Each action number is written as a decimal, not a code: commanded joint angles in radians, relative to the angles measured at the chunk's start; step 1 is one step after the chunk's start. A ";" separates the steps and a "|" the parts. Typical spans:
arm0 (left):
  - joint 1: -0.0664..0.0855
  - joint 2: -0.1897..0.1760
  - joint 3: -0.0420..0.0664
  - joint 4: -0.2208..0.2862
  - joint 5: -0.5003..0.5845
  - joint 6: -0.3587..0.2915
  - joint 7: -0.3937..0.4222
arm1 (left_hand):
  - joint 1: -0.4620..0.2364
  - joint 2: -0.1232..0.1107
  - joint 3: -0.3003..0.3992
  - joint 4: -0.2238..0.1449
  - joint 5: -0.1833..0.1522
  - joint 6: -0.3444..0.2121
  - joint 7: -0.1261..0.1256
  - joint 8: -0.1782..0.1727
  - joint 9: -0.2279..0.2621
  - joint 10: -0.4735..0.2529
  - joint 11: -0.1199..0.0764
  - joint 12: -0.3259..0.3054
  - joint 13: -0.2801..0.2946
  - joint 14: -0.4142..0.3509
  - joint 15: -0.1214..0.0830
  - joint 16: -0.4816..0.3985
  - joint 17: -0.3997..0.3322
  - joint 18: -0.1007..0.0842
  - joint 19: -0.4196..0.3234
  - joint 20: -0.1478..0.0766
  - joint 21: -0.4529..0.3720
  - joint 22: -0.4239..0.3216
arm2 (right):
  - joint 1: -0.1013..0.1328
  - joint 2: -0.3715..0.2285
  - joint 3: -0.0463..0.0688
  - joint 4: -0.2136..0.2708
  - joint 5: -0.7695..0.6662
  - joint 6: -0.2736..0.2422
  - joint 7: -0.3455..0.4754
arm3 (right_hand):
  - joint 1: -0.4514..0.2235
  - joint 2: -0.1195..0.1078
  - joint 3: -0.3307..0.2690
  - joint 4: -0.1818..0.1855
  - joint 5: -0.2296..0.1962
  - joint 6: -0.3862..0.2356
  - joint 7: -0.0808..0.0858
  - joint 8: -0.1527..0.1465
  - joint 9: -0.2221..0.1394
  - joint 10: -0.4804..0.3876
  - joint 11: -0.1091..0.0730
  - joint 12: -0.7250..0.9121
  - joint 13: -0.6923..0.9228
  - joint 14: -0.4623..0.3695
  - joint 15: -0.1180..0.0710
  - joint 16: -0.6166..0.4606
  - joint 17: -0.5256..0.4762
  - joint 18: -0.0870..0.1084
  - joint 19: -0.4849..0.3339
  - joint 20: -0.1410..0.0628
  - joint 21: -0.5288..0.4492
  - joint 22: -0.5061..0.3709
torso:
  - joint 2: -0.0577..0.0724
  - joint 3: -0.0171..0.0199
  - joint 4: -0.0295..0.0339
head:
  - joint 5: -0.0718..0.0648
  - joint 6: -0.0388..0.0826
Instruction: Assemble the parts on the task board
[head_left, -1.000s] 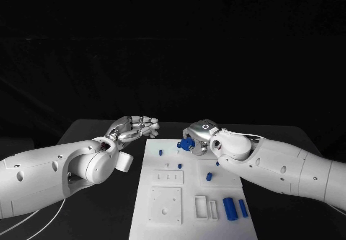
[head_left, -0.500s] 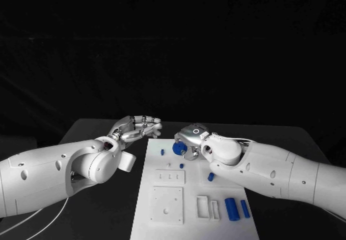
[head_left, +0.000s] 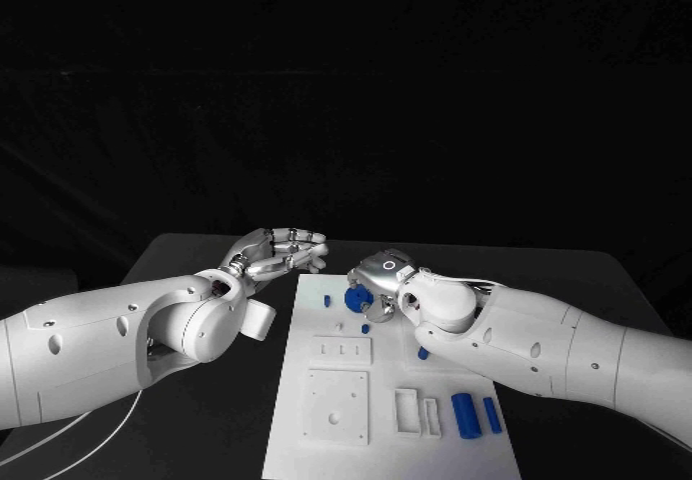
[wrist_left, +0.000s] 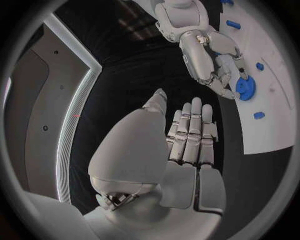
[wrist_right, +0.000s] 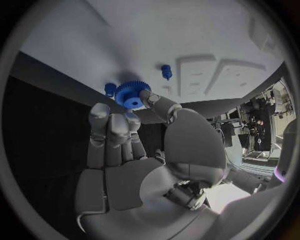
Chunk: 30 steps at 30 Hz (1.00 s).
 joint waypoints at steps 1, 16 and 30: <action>0.003 0.005 0.001 0.003 -0.003 0.008 0.009 | -0.001 -0.004 0.004 -0.001 -0.003 0.005 0.024 -0.003 0.002 0.001 0.000 -0.007 0.001 0.006 0.002 -0.004 0.002 0.016 -0.007 -0.002 -0.003 -0.002 | -0.003 0.005 -0.001 -0.008 -0.016 0.012 -0.001 | -0.001 -0.012 -0.001 0.006 -0.001 0.087 0.029 0.004 0.001 0.004 0.001 0.004 -0.002 0.002 -0.005 -0.005 0.001 0.040 0.007 0.002 0.004 0.014 | 0.000 0.0001 0.0004 | -0.003 0.000; 0.004 0.005 0.001 0.006 -0.003 0.007 0.008 | -0.001 -0.004 0.004 -0.001 -0.003 0.005 0.024 -0.003 0.002 0.001 -0.001 -0.007 0.001 0.007 0.002 -0.004 0.002 0.016 -0.007 -0.002 -0.003 -0.002 | -0.007 0.031 -0.001 -0.057 -0.012 0.023 -0.001 | -0.003 -0.016 -0.005 0.012 -0.005 0.067 0.035 -0.009 -0.004 -0.001 0.007 -0.001 -0.005 0.001 0.000 -0.010 0.000 0.040 0.004 0.003 0.002 0.013 | -0.001 0.0004 -0.0026 | -0.009 -0.001; 0.008 0.005 0.001 0.007 -0.003 0.007 0.007 | -0.003 -0.004 0.004 0.000 -0.003 0.005 0.025 -0.003 0.002 0.001 0.000 -0.007 0.001 0.007 0.002 -0.005 0.003 0.016 -0.007 -0.002 -0.003 -0.002 | -0.009 0.037 -0.002 -0.066 0.012 0.026 -0.001 | 0.004 -0.032 -0.022 0.013 -0.080 -0.017 0.058 -0.057 -0.025 -0.011 0.028 -0.010 -0.016 0.001 0.020 -0.019 -0.001 0.040 0.001 0.003 -0.002 0.012 | -0.002 -0.0012 -0.0030 | -0.003 -0.003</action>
